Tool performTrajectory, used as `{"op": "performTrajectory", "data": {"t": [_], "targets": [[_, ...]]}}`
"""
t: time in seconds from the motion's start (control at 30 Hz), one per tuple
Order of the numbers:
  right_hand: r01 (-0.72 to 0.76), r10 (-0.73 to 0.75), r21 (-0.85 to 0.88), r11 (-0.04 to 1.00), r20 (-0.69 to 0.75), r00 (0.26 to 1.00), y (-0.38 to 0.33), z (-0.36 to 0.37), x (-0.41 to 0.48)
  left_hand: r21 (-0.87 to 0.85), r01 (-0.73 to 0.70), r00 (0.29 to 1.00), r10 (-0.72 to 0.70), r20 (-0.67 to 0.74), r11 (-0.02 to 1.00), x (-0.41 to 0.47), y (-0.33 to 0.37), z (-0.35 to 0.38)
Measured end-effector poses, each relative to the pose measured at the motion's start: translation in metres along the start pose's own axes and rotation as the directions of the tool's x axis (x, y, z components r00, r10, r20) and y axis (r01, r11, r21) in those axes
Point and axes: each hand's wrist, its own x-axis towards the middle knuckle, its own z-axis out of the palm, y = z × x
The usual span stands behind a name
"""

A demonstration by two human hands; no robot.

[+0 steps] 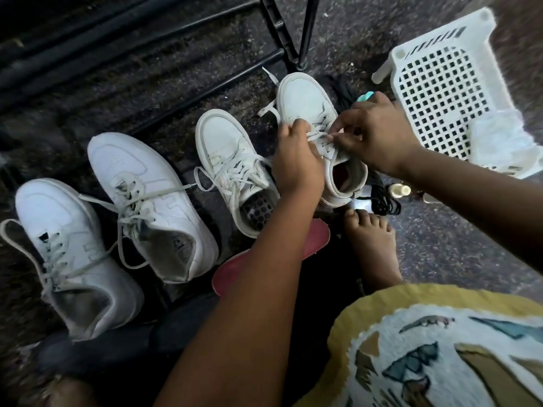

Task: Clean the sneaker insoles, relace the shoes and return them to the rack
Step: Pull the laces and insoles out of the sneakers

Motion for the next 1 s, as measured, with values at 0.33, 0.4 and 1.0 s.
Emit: {"op": "performTrajectory", "data": {"t": [0.33, 0.4, 1.0], "targets": [[0.037, -0.02, 0.168, 0.985, -0.101, 0.995, -0.001, 0.001, 0.0, 0.091, 0.012, 0.998, -0.018, 0.064, 0.996, 0.01, 0.012, -0.035], [0.035, -0.01, 0.199, 0.979, -0.125, 0.992, 0.0, -0.002, 0.001, 0.062, -0.022, 0.999, 0.019, 0.044, 0.998, 0.015, 0.02, -0.05], [0.057, -0.07, 0.202, 0.978, 0.057, 0.996, 0.004, -0.004, 0.0, -0.833, -0.073, 0.991, -0.051, -0.121, 0.549, 0.031, 0.064, -0.116]]}}
